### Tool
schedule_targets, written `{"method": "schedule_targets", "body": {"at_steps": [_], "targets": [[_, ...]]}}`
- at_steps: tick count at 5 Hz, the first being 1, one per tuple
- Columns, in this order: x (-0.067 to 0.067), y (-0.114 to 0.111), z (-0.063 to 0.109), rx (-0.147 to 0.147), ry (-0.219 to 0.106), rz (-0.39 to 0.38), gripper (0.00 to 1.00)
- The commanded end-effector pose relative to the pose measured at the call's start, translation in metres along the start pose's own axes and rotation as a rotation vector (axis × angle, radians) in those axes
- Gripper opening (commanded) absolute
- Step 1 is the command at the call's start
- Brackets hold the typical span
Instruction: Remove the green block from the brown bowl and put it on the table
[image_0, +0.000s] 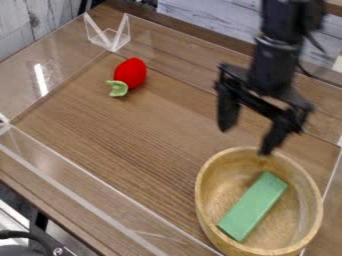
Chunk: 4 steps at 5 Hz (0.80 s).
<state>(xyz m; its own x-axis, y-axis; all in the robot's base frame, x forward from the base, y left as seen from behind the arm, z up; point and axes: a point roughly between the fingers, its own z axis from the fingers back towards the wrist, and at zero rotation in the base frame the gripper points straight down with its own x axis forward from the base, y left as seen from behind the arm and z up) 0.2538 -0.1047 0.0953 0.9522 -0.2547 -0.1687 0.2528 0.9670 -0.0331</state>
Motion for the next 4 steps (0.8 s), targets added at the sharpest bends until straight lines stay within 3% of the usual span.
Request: {"method": "schedule_targets", "body": {"at_steps": [1, 2, 3, 4], "targets": [[-0.003, -0.023, 0.013, -0.011, -0.064, -0.039, 1.0], [-0.01, -0.036, 0.007, -0.005, -0.061, -0.05, 1.0], [-0.014, -0.039, 0.003, 0.0, -0.039, -0.024, 1.0], [-0.018, -0.039, 0.005, 0.017, -0.032, -0.057, 1.0]]}}
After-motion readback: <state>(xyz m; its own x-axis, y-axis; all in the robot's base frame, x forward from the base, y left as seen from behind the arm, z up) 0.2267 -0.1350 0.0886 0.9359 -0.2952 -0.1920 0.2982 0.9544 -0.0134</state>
